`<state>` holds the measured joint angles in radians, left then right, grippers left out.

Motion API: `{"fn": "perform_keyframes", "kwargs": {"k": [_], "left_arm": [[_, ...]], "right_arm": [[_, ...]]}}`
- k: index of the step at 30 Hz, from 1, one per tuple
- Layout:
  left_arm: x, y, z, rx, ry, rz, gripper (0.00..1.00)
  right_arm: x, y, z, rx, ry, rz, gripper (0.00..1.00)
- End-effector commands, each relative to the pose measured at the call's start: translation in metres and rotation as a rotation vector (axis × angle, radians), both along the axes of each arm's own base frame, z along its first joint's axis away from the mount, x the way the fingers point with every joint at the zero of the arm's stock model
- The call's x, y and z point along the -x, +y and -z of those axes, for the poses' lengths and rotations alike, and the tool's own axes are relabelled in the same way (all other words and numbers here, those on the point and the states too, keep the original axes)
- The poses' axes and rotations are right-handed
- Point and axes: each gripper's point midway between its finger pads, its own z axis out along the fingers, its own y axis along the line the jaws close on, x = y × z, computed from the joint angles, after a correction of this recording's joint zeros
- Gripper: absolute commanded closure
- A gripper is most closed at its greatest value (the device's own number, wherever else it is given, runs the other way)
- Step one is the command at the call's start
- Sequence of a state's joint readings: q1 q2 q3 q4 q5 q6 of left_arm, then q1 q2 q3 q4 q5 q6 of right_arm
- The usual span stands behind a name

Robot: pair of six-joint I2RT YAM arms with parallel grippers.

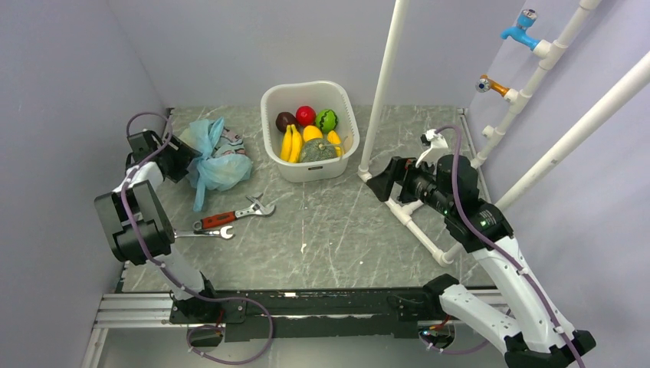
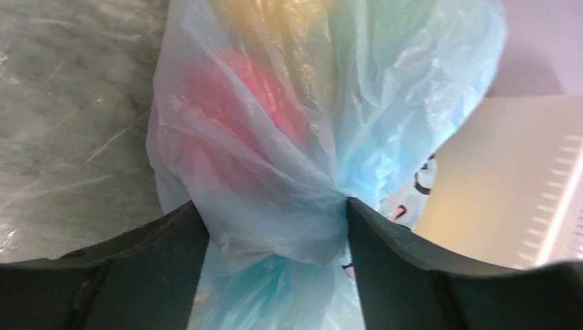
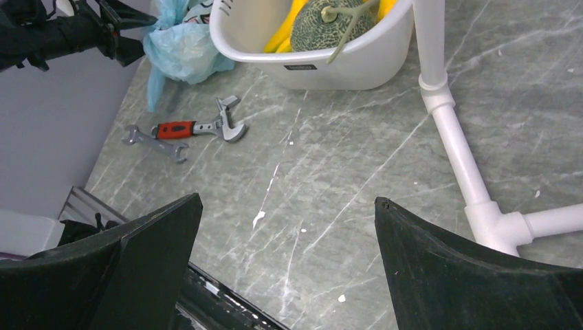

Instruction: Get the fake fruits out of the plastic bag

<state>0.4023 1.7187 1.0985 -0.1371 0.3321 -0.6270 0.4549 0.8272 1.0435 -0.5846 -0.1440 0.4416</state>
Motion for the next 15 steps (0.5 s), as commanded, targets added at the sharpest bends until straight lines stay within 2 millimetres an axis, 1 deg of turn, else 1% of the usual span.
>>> {"fn": "perform_keyframes", "kwargs": {"k": [1, 3, 4, 5, 7, 8, 10, 13, 15], "left_arm": [[-0.018, -0.014, -0.041, 0.059, -0.161, 0.084, 0.32], [-0.017, -0.015, -0.042, 0.058, -0.157, 0.092, 0.46], [-0.018, -0.015, -0.044, 0.056, -0.156, 0.096, 0.51], [-0.017, -0.015, -0.045, 0.056, -0.153, 0.101, 0.55], [-0.015, -0.018, -0.052, 0.066, -0.159, 0.116, 0.58], [-0.014, -0.022, -0.058, 0.079, -0.168, 0.129, 0.62], [-0.011, -0.032, -0.076, 0.109, -0.209, 0.159, 0.65], [0.0, -0.044, -0.101, 0.119, -0.282, 0.187, 0.75], [0.008, -0.049, -0.119, 0.09, -0.336, 0.207, 0.85]], "right_arm": [[0.003, 0.001, -0.006, -0.045, -0.021, 0.003, 0.0], [0.005, 0.0, -0.006, -0.047, -0.01, 0.007, 0.0], [0.005, 0.001, -0.006, -0.051, -0.013, 0.002, 0.0], [0.005, 0.001, -0.006, -0.053, -0.018, 0.001, 0.0], [0.004, 0.001, -0.004, -0.052, -0.018, 0.008, 0.0], [0.004, 0.001, -0.003, -0.051, -0.012, 0.011, 0.0], [0.004, 0.003, -0.002, -0.054, 0.002, 0.002, 0.0], [0.003, 0.004, -0.001, -0.052, -0.004, -0.004, 0.0], [0.001, 0.003, -0.001, -0.044, 0.003, 0.001, 0.0]]}}
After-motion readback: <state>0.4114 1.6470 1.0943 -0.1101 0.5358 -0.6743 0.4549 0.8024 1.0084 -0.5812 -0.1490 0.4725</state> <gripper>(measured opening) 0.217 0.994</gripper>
